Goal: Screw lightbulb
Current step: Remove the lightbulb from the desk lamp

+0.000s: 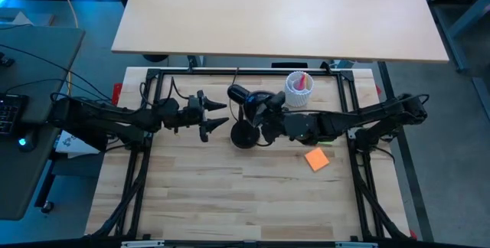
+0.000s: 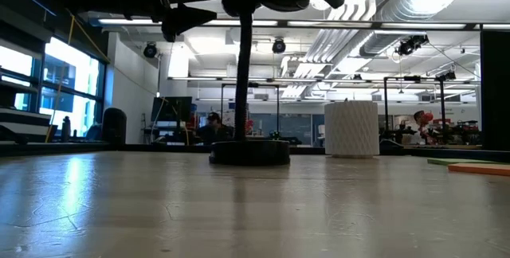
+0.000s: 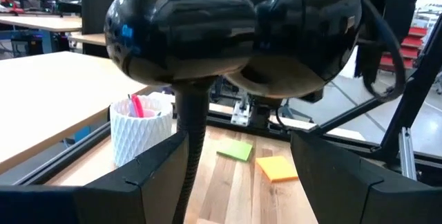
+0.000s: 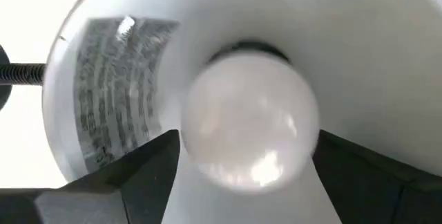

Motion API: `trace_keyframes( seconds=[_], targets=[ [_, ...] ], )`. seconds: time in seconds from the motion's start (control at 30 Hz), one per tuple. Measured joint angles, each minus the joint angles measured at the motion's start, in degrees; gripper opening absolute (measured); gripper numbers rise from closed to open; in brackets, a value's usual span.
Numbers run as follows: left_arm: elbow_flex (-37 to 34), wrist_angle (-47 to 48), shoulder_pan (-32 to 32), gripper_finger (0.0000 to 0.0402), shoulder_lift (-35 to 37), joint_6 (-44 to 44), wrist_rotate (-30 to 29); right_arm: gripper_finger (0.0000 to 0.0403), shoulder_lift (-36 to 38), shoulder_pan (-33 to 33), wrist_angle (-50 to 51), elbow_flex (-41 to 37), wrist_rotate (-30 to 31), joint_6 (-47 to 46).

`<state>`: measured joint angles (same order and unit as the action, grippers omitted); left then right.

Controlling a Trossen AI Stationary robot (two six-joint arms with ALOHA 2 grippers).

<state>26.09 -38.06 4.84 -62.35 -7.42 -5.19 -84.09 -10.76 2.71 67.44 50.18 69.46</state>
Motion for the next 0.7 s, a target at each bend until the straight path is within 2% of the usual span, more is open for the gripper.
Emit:
trace_keyframes(
  seconds=[0.1,0.2,0.43,0.63,0.7],
  targets=[
    [0.0,0.5,0.0,0.0252,0.0,0.0,0.0,0.0321,0.0,-0.9,1.1,0.0,6.6,-6.3],
    [0.0,0.5,0.0,0.0252,0.0,0.0,0.0,0.0322,0.0,-1.9,1.4,0.0,9.3,-17.6],
    [0.0,0.6,0.0,0.0252,0.0,0.0,0.0,0.0323,0.0,-5.0,5.2,0.1,9.3,-44.0],
    [0.0,0.6,0.0,0.0252,0.0,0.0,0.0,0.0323,0.2,-6.1,13.1,0.1,4.8,-71.6],
    [0.0,0.7,0.0,0.0252,0.0,0.0,0.0,0.0323,0.2,-5.5,14.2,0.1,4.1,-83.5]
  ],
)
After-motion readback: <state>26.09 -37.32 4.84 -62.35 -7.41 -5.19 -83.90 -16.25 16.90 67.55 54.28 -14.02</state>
